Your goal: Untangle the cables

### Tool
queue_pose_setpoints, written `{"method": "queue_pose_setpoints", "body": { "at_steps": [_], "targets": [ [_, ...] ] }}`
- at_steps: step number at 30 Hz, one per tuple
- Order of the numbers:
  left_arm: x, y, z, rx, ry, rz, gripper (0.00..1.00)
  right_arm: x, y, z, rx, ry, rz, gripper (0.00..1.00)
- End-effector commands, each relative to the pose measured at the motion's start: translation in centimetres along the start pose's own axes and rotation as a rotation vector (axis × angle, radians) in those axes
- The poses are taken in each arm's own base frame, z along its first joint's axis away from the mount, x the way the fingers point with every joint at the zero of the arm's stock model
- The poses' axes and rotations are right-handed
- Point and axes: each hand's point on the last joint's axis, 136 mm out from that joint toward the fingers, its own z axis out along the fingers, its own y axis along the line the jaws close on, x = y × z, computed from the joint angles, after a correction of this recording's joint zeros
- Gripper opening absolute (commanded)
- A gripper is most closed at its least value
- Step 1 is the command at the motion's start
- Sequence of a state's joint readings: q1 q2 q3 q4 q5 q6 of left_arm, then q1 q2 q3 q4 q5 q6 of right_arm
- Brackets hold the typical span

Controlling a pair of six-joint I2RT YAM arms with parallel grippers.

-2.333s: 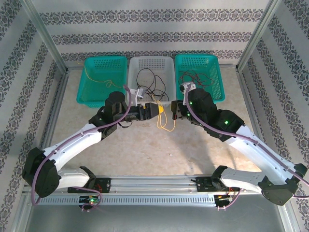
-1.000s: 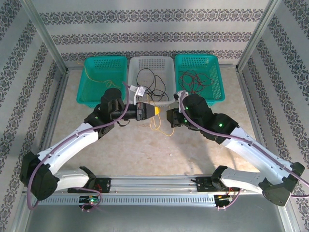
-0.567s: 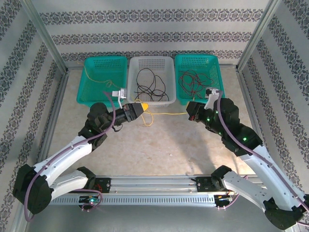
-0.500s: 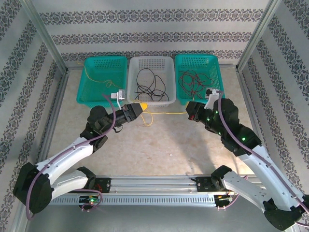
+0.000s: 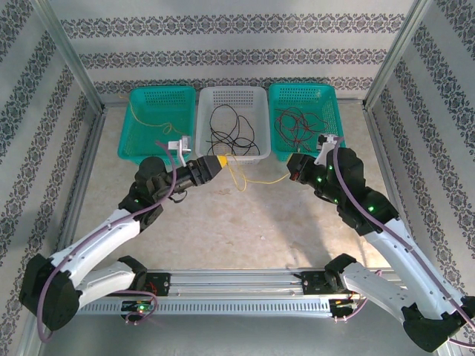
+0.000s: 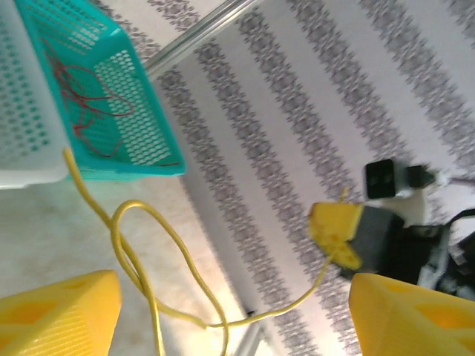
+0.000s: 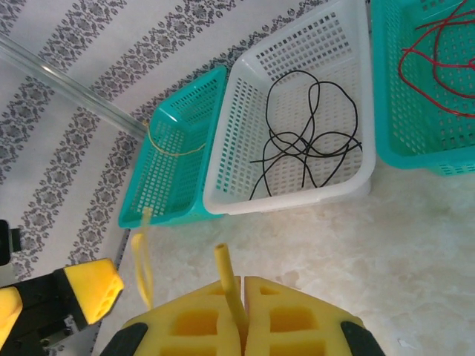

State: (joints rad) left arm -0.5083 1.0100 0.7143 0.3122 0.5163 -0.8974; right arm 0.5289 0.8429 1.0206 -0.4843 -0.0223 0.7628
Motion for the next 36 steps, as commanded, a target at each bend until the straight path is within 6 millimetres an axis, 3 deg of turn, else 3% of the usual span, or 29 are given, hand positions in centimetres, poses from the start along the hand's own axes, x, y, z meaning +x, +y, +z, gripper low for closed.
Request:
{"method": "queue_pose_setpoints", "body": {
  "at_steps": [1,6,12,18,25,32,36],
  "targets": [
    [-0.3,1.0,-3.3,-0.212,0.046,0.283,0.84,-1.1,0.5,-1.1,0.029,-0.022,-0.065,0.00],
    [0.9,-0.2,-4.1,-0.186,0.137,0.396,0.81,-1.5,1.3,-0.9,0.026,-0.013,-0.090,0.00],
    [3.9,-2.9,-2.5,-0.054,0.240,0.470,0.78,-1.7,2.7,-0.4,0.022,-0.002,-0.135,0.00],
    [4.5,-3.0,-0.5,-0.047,0.274,0.416,0.76,-1.3,4.4,-0.1,-0.003,0.016,-0.178,0.00],
    [1.5,-1.7,-0.2,-0.240,0.220,0.371,0.76,0.1,6.0,0.3,-0.002,0.044,-0.301,0.00],
    [3.6,0.1,-0.2,-0.333,0.399,0.316,0.72,1.0,8.0,0.2,-0.020,0.029,-0.427,0.00],
    [3.8,1.1,-1.3,-0.414,0.423,0.302,0.71,1.1,7.9,0.5,0.011,0.026,-0.466,0.00]
  ]
}}
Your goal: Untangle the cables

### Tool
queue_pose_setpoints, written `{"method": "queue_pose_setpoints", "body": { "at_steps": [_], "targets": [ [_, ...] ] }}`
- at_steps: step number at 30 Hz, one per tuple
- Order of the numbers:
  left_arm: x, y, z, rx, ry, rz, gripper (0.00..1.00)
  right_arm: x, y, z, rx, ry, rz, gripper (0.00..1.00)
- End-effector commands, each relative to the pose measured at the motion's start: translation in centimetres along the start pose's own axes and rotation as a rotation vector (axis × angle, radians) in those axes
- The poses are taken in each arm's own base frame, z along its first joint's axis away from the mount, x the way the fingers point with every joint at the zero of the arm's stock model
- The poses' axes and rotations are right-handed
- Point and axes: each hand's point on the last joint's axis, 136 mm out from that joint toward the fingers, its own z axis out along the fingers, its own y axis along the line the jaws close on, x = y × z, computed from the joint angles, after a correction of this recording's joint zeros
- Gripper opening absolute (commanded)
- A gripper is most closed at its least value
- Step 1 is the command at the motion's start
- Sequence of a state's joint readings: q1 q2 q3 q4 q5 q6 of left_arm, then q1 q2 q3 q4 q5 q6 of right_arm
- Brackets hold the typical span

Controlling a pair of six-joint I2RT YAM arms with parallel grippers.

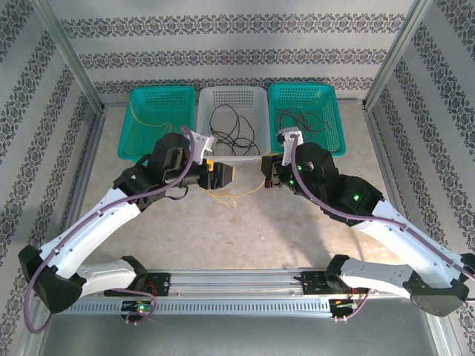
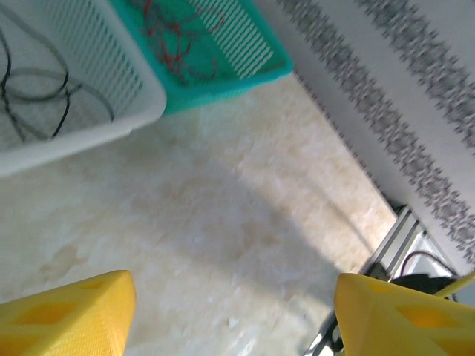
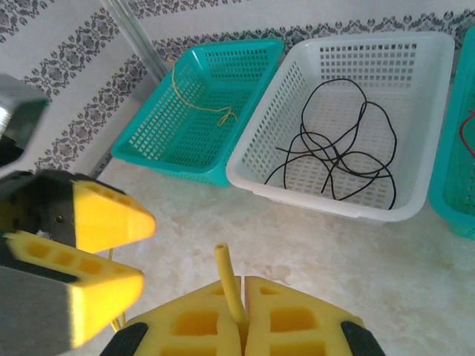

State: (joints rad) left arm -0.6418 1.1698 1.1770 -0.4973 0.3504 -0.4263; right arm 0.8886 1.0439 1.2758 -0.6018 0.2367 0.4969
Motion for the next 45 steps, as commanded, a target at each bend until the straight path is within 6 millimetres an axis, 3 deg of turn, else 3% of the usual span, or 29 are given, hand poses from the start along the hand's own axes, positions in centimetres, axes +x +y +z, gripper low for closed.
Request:
{"method": "queue_pose_setpoints", "body": {
  "at_steps": [1,3,7,11,15,18,25,31,37,40,42,45],
  "targets": [
    [1.6,1.0,-1.2,-0.080,0.066,-0.025,0.72,-1.1,-0.4,-0.3,0.054,-0.036,-0.055,0.00],
    [1.3,0.7,-1.7,-0.067,0.047,-0.027,0.74,-0.8,-0.5,0.0,0.068,-0.026,-0.066,0.00],
    [2.0,-2.4,-2.0,0.125,0.058,0.069,0.75,-0.7,-0.1,0.1,0.047,-0.026,-0.080,0.00],
    [2.6,-2.5,-2.5,0.134,0.062,0.207,0.77,-0.6,0.9,-0.5,-0.019,-0.027,-0.125,0.00],
    [2.4,-2.8,-2.8,0.145,0.056,0.347,0.84,0.4,3.0,-1.7,-0.203,0.024,-0.225,0.00],
    [2.1,-4.1,-3.1,0.216,0.043,0.436,0.93,0.9,4.2,-3.0,-0.348,0.076,-0.241,0.00],
    [4.1,-8.0,-3.5,0.496,0.174,0.479,1.00,0.7,3.7,-3.2,-0.372,0.133,-0.260,0.00],
    [6.2,-8.9,-3.7,0.628,0.215,0.433,1.00,-0.2,2.7,-2.9,-0.356,0.124,-0.256,0.00],
    [6.4,-6.4,-1.8,0.478,0.234,0.431,0.98,-1.0,2.7,-3.0,-0.376,0.122,-0.270,0.00],
    [6.2,-6.3,-1.5,0.476,0.231,0.451,0.98,-1.1,2.5,-2.9,-0.380,0.125,-0.274,0.00],
    [6.3,-7.0,-1.3,0.527,0.249,0.425,0.94,-1.3,2.2,-2.6,-0.370,0.133,-0.264,0.00],
    [6.4,-7.5,-0.8,0.579,0.277,0.373,0.81,-1.8,1.7,-2.5,-0.356,0.125,-0.258,0.00]
  ]
}}
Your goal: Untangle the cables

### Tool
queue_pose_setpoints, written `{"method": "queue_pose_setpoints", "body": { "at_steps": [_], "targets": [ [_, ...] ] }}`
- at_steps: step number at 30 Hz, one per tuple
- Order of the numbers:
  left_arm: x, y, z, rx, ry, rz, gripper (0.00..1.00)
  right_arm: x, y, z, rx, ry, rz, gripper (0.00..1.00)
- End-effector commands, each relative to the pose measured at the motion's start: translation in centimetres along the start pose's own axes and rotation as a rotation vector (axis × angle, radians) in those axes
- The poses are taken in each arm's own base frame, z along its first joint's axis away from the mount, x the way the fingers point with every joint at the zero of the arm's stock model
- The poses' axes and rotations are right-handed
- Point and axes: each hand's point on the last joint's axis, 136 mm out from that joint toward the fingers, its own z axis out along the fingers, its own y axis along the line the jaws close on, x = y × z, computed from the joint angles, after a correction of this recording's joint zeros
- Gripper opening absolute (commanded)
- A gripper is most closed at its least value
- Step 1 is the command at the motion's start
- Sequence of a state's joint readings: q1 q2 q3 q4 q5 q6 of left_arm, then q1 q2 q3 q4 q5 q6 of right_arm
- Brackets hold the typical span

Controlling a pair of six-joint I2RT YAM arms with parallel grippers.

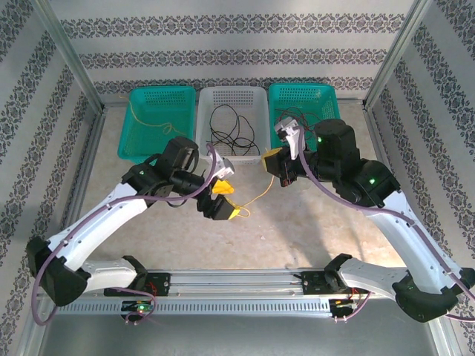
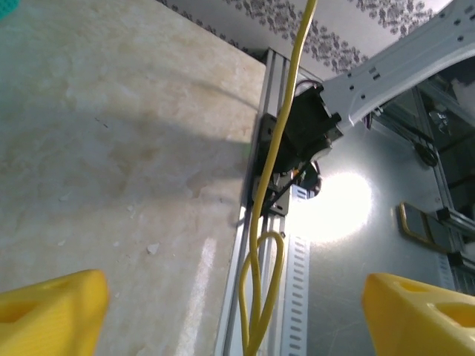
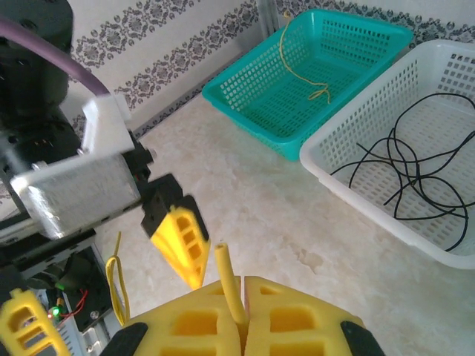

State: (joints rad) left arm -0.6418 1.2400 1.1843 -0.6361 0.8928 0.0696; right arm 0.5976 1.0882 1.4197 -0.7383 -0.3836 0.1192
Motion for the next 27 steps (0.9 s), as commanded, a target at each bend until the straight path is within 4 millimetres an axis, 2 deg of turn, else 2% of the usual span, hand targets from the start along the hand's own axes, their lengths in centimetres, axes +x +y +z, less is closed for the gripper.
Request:
{"method": "queue_pose_setpoints", "body": {
  "at_steps": [1,4,8,16,20,24,27],
  "targets": [
    [-0.8,-1.0,0.6,0.082,0.000,-0.006,0.75,-0.8,0.1,-0.5,-0.015,-0.017,-0.019,0.00],
    [-0.5,-0.9,0.9,0.095,0.007,-0.020,0.69,-1.2,-0.4,-0.3,-0.017,-0.019,-0.006,0.00],
    [-0.7,-1.1,0.5,0.080,0.003,0.005,0.47,-1.5,-0.7,0.0,-0.017,-0.016,-0.003,0.00],
    [-2.1,-1.5,-0.2,0.068,-0.054,0.036,0.29,-0.8,-1.9,0.2,0.006,-0.011,0.032,0.00],
    [-2.6,-1.9,-0.7,0.074,-0.085,0.051,0.02,-0.7,-2.8,-0.6,0.000,-0.061,0.090,0.00],
    [-3.3,-0.9,-1.5,0.010,-0.137,0.043,0.00,-0.3,-3.5,-0.7,-0.002,-0.082,0.139,0.00],
    [-5.5,-0.3,-3.0,-0.022,-0.296,0.028,0.00,0.4,-3.7,-0.3,-0.007,-0.086,0.171,0.00]
  ]
}}
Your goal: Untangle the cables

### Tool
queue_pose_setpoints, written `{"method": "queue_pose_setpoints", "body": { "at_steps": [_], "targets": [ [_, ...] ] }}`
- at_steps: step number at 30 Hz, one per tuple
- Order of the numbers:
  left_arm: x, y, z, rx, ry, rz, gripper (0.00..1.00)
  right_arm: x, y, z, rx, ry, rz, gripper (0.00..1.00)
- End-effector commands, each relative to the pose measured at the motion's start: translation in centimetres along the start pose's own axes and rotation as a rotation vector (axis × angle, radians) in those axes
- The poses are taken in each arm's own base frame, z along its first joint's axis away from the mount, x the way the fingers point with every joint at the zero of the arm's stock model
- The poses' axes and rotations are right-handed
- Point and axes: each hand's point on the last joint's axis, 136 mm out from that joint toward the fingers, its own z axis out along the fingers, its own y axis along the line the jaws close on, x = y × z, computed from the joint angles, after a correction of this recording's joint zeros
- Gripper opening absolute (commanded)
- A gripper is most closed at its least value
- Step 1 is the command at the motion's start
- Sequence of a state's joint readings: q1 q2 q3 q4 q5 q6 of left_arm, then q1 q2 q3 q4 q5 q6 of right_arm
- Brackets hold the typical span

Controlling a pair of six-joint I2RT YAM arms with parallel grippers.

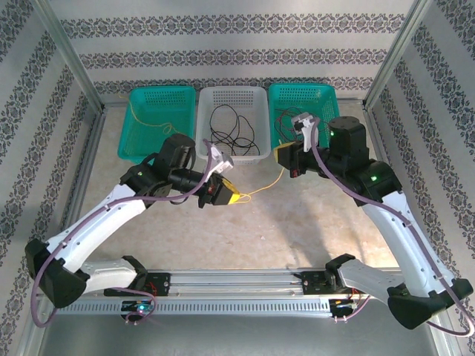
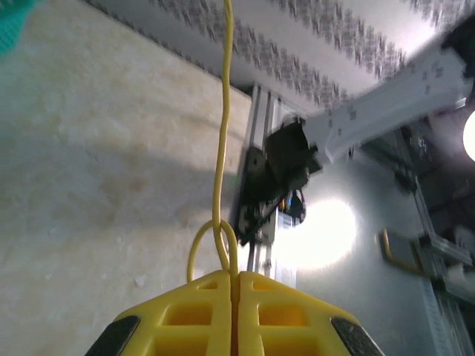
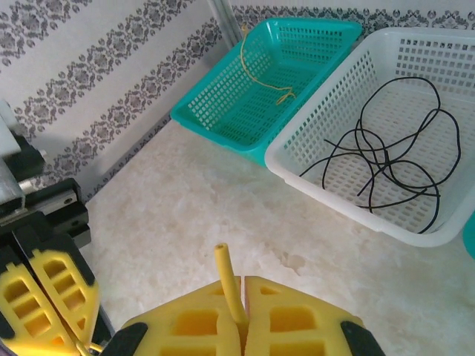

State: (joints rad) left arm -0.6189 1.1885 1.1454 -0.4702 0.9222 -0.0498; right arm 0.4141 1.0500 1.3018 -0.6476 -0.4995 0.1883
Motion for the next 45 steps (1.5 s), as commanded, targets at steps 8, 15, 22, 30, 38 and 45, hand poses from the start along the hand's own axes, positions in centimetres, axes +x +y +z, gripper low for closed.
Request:
{"method": "queue_pose_setpoints", "body": {
  "at_steps": [8,15,22,30,38,45],
  "targets": [
    [-9.3,2.1,-9.6,-0.277,-0.806,0.007,0.00,2.4,-0.8,0.9,-0.031,-0.055,0.133,0.00],
    [-9.5,3.3,-17.9,-0.444,-1.255,-0.080,0.00,5.6,-4.3,1.7,0.105,-0.072,0.264,0.00],
    [-5.0,8.5,-24.4,-0.851,-1.470,-0.315,0.00,7.8,-6.6,2.7,0.166,-0.090,0.405,0.17],
    [-3.6,11.7,-31.2,-1.225,-1.532,-0.358,0.00,6.2,-6.9,-0.5,0.292,-0.142,0.383,0.80],
    [-5.9,16.7,-36.6,-1.526,-1.602,-0.327,0.00,5.3,-4.3,-1.5,0.239,-0.136,0.353,0.77],
    [-7.6,25.9,-34.6,-1.503,-1.513,-0.318,0.00,6.1,-2.7,-3.4,0.244,-0.135,0.323,0.77]
  ]
}}
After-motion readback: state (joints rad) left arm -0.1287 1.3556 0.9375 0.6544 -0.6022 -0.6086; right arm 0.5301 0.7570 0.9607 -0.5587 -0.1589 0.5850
